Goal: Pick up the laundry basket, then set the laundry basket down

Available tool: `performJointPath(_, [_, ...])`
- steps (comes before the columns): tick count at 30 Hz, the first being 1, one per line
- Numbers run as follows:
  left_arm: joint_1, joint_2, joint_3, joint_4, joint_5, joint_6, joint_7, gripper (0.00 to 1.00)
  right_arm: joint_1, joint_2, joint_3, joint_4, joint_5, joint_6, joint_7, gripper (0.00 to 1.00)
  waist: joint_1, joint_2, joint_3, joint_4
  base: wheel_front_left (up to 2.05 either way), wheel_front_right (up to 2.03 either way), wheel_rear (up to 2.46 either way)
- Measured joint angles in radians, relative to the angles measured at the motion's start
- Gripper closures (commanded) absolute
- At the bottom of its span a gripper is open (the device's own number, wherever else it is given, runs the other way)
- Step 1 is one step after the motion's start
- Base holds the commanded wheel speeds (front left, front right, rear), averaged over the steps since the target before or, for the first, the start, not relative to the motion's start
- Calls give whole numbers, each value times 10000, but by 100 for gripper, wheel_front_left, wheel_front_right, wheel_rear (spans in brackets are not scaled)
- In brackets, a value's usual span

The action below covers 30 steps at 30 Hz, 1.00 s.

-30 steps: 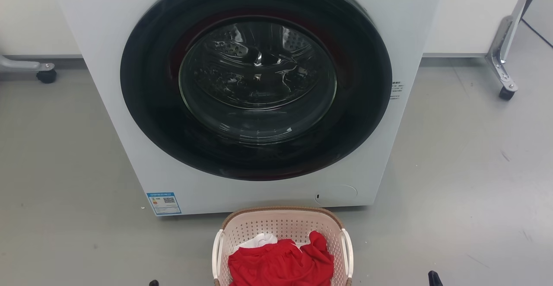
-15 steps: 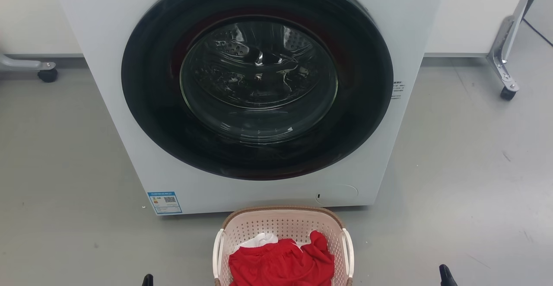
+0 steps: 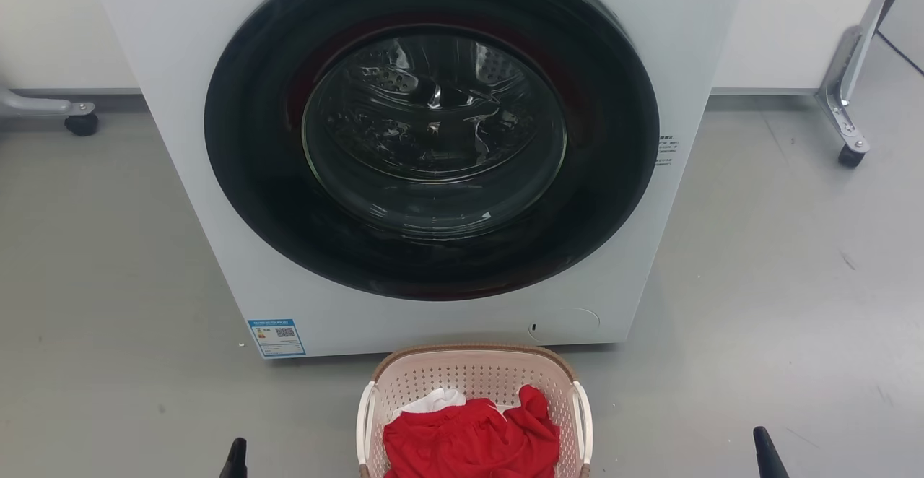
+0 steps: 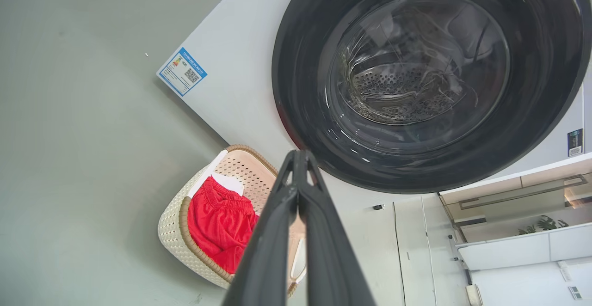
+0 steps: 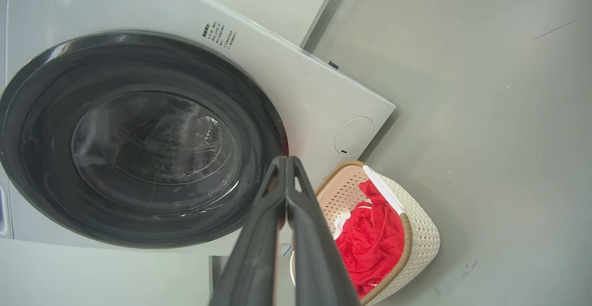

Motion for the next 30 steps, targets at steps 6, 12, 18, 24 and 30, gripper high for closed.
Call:
performJointPath(6, [-111, -10, 161, -2, -890, -109, 198, 100, -166, 4, -278, 44, 784, 169, 234, 100, 0, 0, 6, 12, 0, 0, 0])
performJointPath(12, [-233, -23, 326, -4, -1565, -261, 368, 100, -277, 6, -510, 100, 1440, 274, 410, 100, 0, 0, 11, 21, 0, 0, 0])
performJointPath(18, [-388, -63, 489, -4, -2368, -362, 608, 100, -386, 8, -782, 146, 2194, 430, 600, 100, 0, 0, 17, 33, 0, 0, 0])
performJointPath(24, [-470, -73, 681, -8, -3250, -537, 803, 100, -585, 12, -1058, 188, 2980, 608, 825, 100, 0, 0, 24, 45, 0, 0, 0])
performJointPath(30, [-646, -86, 857, -12, -4067, -711, 1005, 100, -702, 13, -1336, 255, 3787, 742, 1039, 100, 0, 0, 30, 56, 0, 0, 0])
